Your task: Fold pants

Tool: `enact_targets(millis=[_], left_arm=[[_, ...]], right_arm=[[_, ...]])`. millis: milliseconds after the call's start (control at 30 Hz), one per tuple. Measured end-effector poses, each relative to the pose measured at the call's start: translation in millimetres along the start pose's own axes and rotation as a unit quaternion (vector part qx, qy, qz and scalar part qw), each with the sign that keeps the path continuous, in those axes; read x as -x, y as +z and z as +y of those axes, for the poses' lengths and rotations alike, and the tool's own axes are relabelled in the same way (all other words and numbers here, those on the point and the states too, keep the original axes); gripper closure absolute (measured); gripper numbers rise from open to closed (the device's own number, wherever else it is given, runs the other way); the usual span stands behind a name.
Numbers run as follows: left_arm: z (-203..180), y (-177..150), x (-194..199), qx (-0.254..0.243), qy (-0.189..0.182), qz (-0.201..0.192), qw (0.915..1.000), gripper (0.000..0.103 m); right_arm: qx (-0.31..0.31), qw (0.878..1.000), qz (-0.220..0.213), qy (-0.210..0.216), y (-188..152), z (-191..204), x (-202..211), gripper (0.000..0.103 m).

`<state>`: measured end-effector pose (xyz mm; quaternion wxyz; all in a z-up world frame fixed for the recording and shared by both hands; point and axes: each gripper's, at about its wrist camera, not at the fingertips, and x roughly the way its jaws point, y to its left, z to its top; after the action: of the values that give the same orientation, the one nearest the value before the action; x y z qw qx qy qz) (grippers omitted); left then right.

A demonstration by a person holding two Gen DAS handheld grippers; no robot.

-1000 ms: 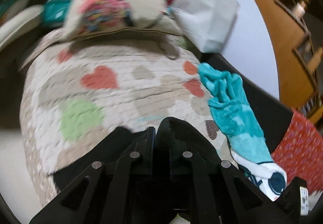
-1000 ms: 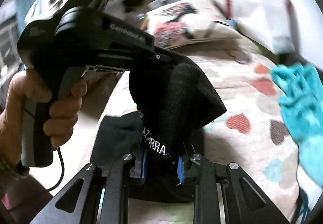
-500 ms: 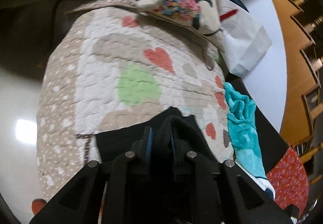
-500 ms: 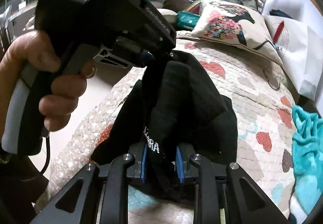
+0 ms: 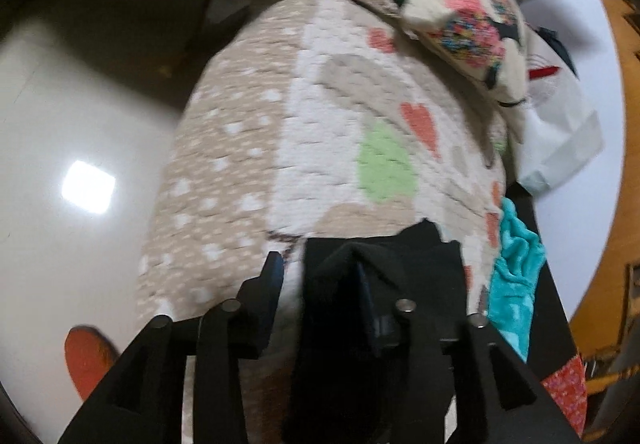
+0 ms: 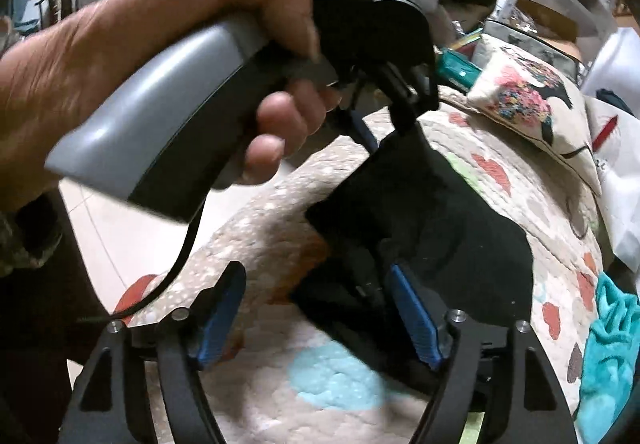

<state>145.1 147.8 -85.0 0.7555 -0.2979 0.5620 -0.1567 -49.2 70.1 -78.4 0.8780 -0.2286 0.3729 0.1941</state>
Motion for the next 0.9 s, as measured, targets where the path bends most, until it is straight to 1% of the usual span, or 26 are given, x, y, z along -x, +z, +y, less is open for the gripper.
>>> enact_targets(millis=[100,167,233,300,367,433,500,567,633,700,733,767,800,833,867,900], left_arm=[[18,-1,-2,0.040,0.004,0.018,0.9990,0.062],[22,-3,5,0.053,0.017,0.007,0.9984,0.062],[14,-5,23,0.031,0.054,-0.038,0.9973,0.063],[6,-6,42,0.009,0.078,-0.084,0.9934,0.063],[-4,-8,61,-0.009,0.079,-0.132,0.9880,0.063],[-16,-12,66,-0.031,0.064,-0.152,0.9858,0.063],[-30,-20,61,-0.060,0.045,-0.144,0.9868,0.063],[-43,-28,44,-0.088,0.035,-0.114,0.9890,0.063],[-48,-34,24,-0.096,0.039,-0.079,0.9915,0.063],[-41,-38,1,-0.080,0.069,-0.039,0.9936,0.062],[-36,-38,-5,-0.067,0.070,-0.029,0.9949,0.061],[-29,-38,-8,-0.050,0.065,-0.022,0.9964,0.055],[-19,-35,-9,-0.025,0.055,-0.017,0.9980,0.046],[-12,-36,-9,-0.011,0.047,-0.012,0.9988,0.043],[-8,-35,-9,0.002,0.037,-0.008,0.9993,0.043],[-3,-35,-9,0.013,0.025,-0.004,0.9996,0.043]], right_arm=[[-0.007,1.000,0.012,0.012,-4,1,-2,0.023],[-0.009,1.000,0.015,0.018,-7,1,2,0.023],[-0.011,1.000,0.010,0.020,-10,-2,11,0.023],[-0.015,1.000,0.006,0.017,-12,-7,20,0.023],[-0.025,1.000,0.002,0.011,-13,-18,29,0.023],[-0.045,0.999,-0.002,0.009,-16,-29,39,0.023],[-0.079,0.997,-0.008,0.004,-19,-48,48,0.023],[-0.120,0.993,-0.013,-0.006,-21,-71,53,0.023],[-0.169,0.985,-0.015,-0.017,-25,-97,55,0.023],[-0.225,0.974,-0.015,-0.022,-29,-125,53,0.023],[-0.257,0.966,-0.016,-0.020,-34,-140,52,0.023],[-0.278,0.960,-0.015,-0.018,-39,-150,52,0.023],[-0.301,0.953,-0.015,-0.018,-44,-160,51,0.023],[-0.318,0.948,-0.014,-0.019,-49,-169,49,0.023],[-0.340,0.940,-0.011,-0.021,-55,-179,47,0.023],[-0.351,0.936,-0.008,-0.023,-59,-183,44,0.023]])
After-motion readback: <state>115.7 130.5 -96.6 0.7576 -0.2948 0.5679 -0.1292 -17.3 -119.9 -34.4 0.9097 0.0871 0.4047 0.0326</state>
